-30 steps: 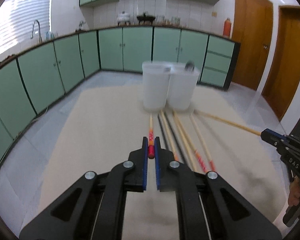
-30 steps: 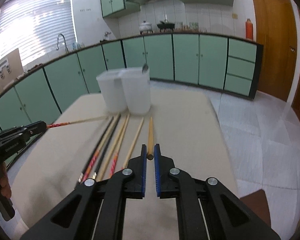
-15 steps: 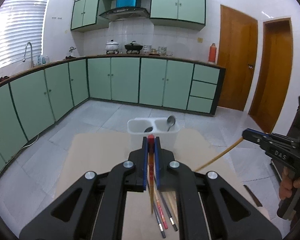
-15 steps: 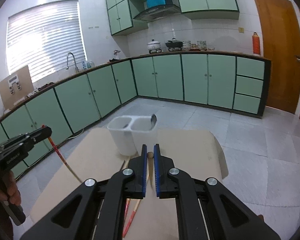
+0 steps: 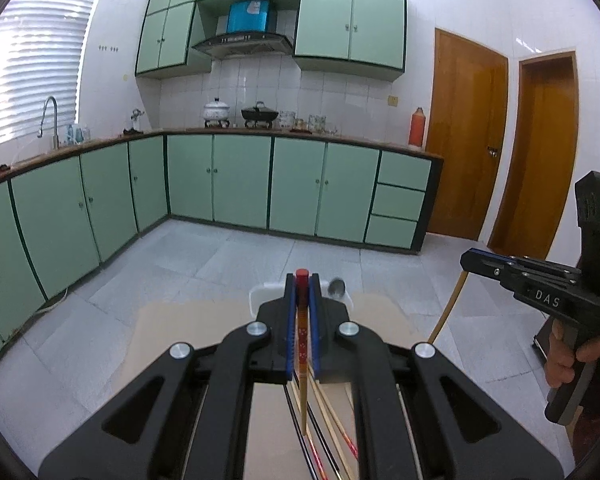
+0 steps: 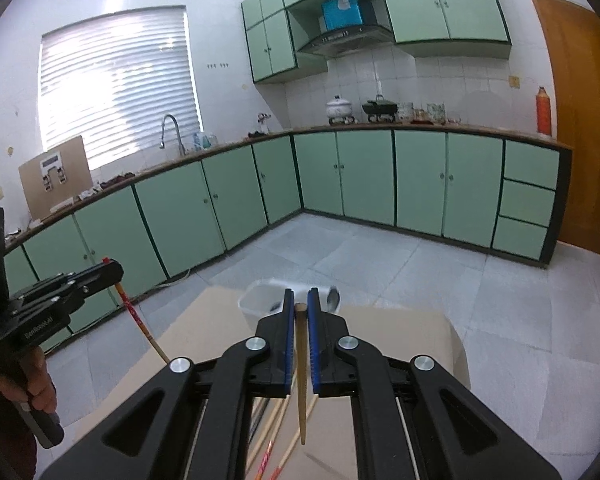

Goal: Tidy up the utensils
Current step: 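Lift both chopsticks and carry them over the white holder, then open both tools to drop the chopsticks into the white holder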

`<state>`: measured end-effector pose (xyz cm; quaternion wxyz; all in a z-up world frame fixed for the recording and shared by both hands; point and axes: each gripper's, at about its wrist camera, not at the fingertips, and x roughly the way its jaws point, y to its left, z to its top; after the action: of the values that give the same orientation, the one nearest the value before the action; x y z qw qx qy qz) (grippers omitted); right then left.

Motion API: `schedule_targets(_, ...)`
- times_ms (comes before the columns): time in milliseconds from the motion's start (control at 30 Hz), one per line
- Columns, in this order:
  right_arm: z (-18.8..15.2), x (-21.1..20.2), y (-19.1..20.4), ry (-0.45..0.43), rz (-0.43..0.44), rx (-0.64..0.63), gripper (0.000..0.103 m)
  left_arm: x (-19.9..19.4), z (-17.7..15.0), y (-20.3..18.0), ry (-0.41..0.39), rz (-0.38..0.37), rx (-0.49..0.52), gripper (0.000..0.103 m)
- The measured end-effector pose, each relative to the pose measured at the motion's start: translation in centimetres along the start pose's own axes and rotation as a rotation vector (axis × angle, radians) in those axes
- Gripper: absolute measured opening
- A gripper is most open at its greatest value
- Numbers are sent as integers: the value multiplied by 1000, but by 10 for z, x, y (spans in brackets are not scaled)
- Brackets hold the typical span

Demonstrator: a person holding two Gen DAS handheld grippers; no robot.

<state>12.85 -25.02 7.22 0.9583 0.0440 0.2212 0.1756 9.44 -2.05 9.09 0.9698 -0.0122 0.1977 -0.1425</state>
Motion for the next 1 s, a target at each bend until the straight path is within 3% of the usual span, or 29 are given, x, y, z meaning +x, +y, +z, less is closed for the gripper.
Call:
schedule_targets(300,69,16,2,-92,37,-13,6,18,59,-5,-112,8,22,5)
schedule_targets(533,109,42,6,-161,-2,-41,6,58,97,-9,-177,37,37,5)
schedule_targets(700,112,76,3,-161,-10,-37,6,98,98,-4,-161,61,45,5)
schedule_targets(1000,78,131,-8,-58,-18,-24,6,159,68,14,-54,79,29,5)
